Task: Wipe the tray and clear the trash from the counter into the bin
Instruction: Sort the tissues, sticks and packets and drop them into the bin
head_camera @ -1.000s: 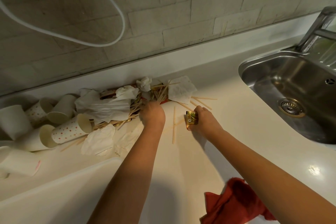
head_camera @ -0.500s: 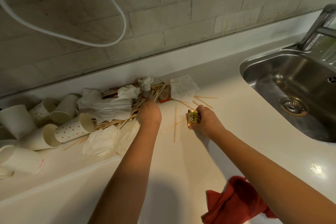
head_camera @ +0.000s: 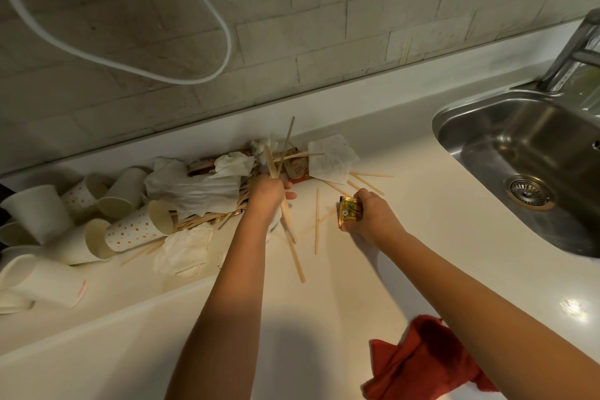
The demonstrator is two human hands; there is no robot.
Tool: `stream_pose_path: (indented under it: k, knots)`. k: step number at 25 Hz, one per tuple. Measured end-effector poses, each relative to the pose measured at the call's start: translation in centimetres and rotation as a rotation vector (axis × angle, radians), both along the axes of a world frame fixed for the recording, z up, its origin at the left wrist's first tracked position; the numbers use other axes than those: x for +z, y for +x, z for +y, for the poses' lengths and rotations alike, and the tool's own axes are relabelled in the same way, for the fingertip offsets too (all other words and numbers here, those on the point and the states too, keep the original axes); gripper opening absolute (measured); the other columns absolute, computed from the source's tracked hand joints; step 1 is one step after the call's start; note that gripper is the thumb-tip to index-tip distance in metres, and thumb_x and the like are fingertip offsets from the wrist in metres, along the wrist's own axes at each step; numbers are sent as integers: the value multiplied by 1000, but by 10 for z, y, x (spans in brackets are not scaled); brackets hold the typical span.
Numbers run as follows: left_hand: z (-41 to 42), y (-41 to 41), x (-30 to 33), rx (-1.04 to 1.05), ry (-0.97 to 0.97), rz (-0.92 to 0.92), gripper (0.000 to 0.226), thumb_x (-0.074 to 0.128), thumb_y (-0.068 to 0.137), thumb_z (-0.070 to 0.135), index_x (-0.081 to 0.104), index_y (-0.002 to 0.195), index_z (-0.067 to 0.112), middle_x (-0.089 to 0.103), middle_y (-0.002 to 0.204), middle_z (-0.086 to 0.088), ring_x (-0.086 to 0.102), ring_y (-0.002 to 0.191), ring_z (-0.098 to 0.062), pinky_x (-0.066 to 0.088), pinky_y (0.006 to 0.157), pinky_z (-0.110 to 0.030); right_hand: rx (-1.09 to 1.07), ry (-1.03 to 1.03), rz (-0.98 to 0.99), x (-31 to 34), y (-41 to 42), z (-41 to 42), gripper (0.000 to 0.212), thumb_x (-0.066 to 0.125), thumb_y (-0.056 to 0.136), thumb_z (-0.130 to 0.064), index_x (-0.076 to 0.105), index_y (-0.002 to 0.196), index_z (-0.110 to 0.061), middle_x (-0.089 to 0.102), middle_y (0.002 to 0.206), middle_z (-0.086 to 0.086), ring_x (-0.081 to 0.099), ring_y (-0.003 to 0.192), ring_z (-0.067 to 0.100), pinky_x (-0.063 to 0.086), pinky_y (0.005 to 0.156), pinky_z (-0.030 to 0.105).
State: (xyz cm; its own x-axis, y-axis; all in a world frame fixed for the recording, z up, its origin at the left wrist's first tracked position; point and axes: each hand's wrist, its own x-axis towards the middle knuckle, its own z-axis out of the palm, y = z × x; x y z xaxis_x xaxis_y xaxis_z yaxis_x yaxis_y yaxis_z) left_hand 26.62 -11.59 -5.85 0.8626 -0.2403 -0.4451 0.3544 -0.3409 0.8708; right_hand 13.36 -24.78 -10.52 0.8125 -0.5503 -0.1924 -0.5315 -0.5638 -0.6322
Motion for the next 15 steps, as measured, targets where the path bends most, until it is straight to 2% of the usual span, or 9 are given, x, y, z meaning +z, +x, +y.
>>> stream_pose_path:
  k: [2, 4, 8, 11, 15]
  knots:
    - [-1, 3, 2, 33, -68, -11, 20, 32, 97, 7, 51, 90, 11, 57, 79, -2, 60, 65, -17, 52, 80, -45, -8, 9, -7, -1, 0, 0, 50, 78, 71, -21, 50, 112, -10, 53, 104, 6, 47, 88, 17, 36, 73, 26]
    - [-2, 2, 10, 90, -166, 3, 21, 33, 96, 4, 51, 88, 12, 56, 75, -3, 60, 64, -17, 52, 76, -39, -38, 37, -20, 0, 0, -1, 42, 73, 76, -18, 51, 110, -9, 54, 103, 6, 48, 87, 18, 36, 73, 27]
    - [-5, -11, 28, 164, -482, 129, 24, 34, 96, -2, 47, 80, 10, 51, 70, -5, 55, 64, -18, 50, 65, -32, -221, 327, -130, 6, -8, -7, 26, 59, 83, -7, 53, 108, -10, 57, 96, 5, 53, 86, 20, 40, 70, 28]
    - [-4, -22, 32, 140, -535, 125, 24, 35, 98, 2, 49, 81, 13, 48, 67, -1, 46, 56, -13, 43, 56, -29, -303, 461, -173, 10, -19, -9, 19, 48, 86, -1, 52, 100, -12, 58, 94, 9, 53, 82, 22, 43, 59, 26]
    - [-3, -48, 41, 41, -512, 104, 22, 34, 97, 2, 50, 85, 12, 44, 63, 1, 36, 45, -7, 32, 44, -21, -319, 477, -242, 19, -39, -9, 17, 47, 87, 0, 53, 98, -11, 57, 90, 11, 54, 78, 24, 46, 59, 28]
